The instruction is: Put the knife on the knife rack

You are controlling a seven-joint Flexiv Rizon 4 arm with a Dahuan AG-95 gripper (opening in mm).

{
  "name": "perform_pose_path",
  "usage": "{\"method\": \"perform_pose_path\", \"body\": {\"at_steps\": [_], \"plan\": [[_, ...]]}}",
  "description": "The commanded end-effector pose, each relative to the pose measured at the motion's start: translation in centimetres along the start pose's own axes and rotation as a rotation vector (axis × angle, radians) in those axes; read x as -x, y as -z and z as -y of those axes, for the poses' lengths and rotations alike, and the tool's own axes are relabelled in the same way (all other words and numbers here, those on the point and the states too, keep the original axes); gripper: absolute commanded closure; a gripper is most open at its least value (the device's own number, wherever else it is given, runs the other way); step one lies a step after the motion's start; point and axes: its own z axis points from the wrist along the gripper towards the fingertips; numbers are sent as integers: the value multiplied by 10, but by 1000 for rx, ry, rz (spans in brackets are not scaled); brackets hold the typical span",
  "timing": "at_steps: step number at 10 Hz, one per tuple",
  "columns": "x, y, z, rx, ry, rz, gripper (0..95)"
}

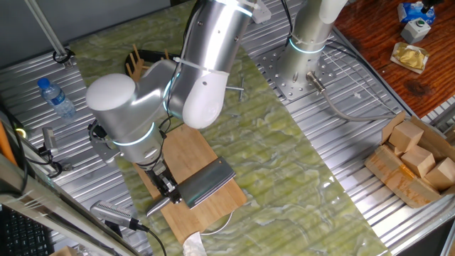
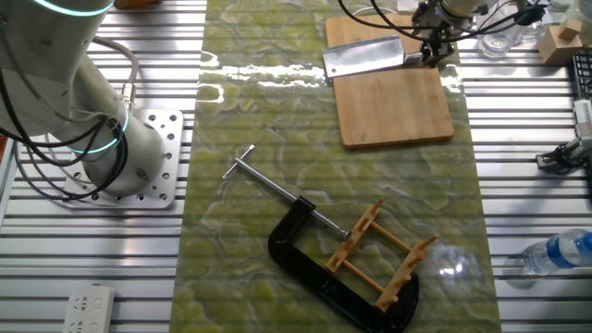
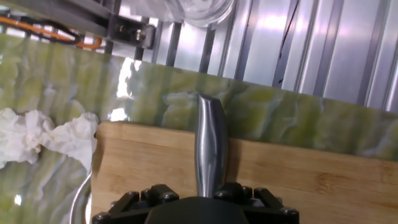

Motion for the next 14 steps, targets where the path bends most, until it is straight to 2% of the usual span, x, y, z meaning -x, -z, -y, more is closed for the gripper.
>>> {"method": "perform_pose_path", "body": {"at_steps": [1, 5, 9, 14], "plan": [[2, -1, 0, 5, 41, -9, 380], [2, -1, 0, -1, 61, -11, 380], [2, -1, 0, -15, 68, 4, 380], [2, -1, 0, -21, 43, 9, 380]]}}
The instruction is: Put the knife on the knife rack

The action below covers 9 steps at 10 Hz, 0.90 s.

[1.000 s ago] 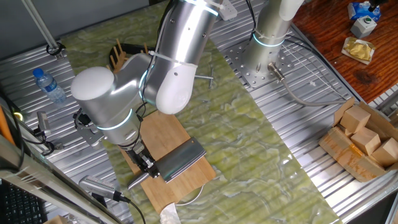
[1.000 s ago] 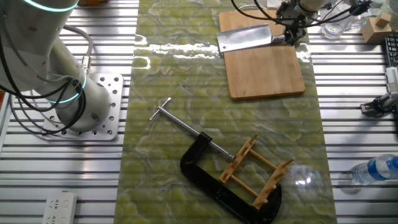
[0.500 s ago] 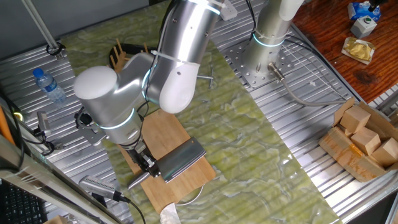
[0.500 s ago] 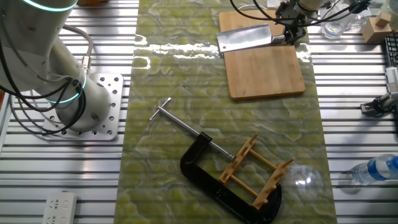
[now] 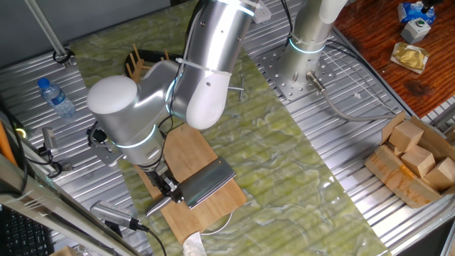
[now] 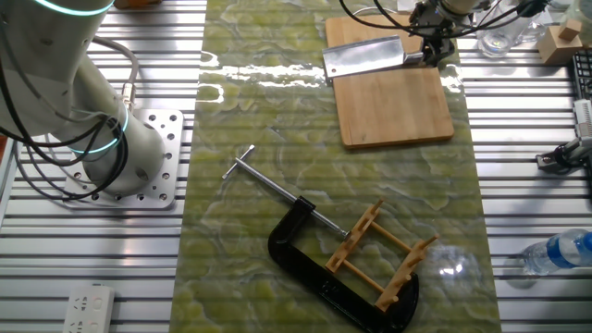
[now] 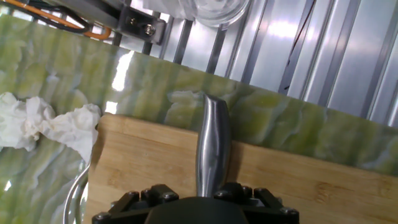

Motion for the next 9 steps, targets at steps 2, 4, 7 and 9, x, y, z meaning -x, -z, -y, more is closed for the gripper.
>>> {"method": "perform_pose_path", "body": {"at_steps": [2, 4, 7, 9], "plan": [[-2, 0, 1, -2, -45, 9, 380], [-3, 0, 1, -9, -63, 5, 380], [-6, -10, 2, -18, -64, 16, 380], [-5, -12, 1, -23, -51, 20, 380]]}}
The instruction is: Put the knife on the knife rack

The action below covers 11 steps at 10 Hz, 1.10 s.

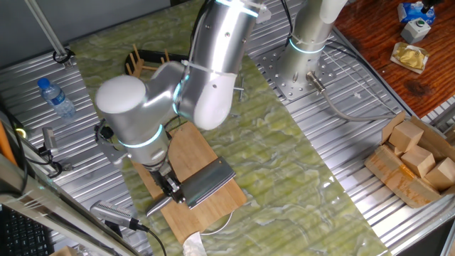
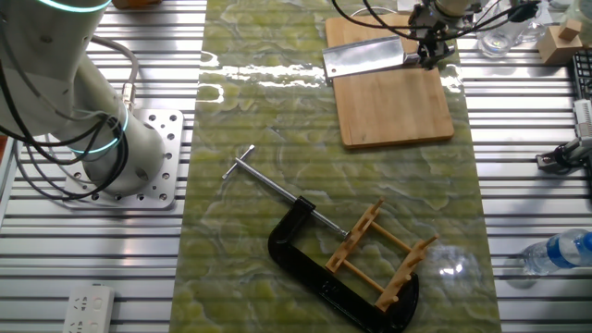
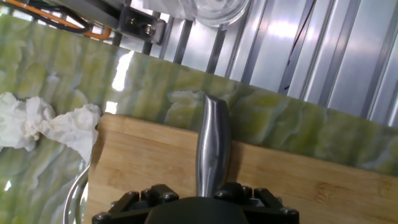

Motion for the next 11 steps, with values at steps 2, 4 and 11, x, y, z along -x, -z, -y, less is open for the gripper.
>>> {"method": "perform_pose_path", "body": {"at_steps": [2, 4, 11], "plan": [[-4, -2, 1, 3, 29, 9, 380], [-4, 0, 1, 3, 29, 2, 380], [-4, 0, 1, -27, 22, -6, 570]]}}
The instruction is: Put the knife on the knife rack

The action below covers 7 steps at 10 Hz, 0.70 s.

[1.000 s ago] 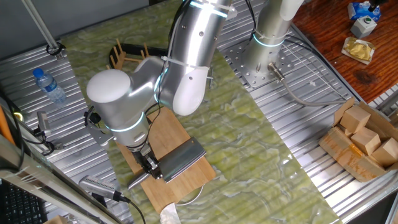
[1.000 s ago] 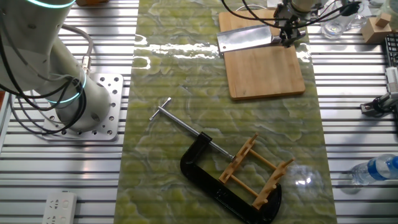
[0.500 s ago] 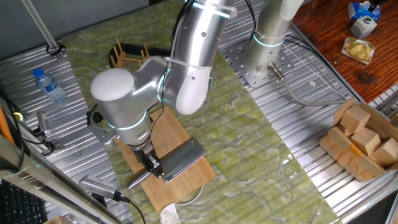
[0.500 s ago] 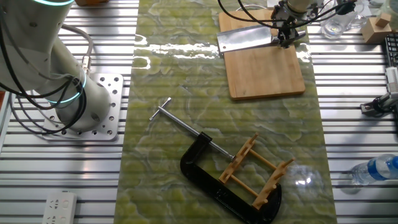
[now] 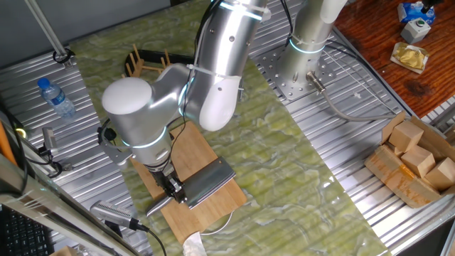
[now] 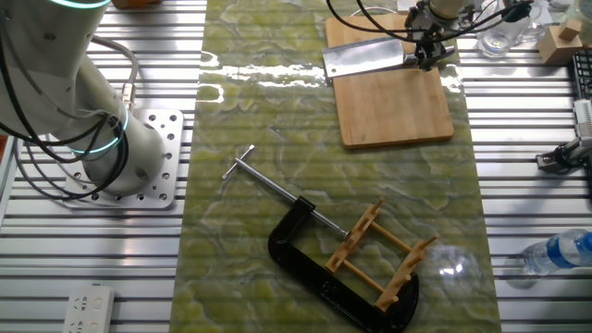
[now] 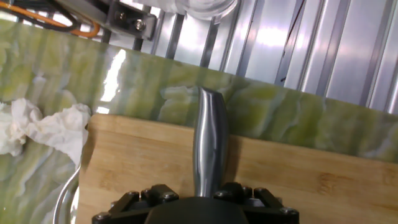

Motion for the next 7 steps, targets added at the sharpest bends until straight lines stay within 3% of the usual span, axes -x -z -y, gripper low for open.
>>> {"method": "perform_pose_path", "body": {"at_steps": [1, 7], "plan": [[2, -1, 0, -15, -16, -5, 570], [2, -1, 0, -6, -107, 0, 570]]}}
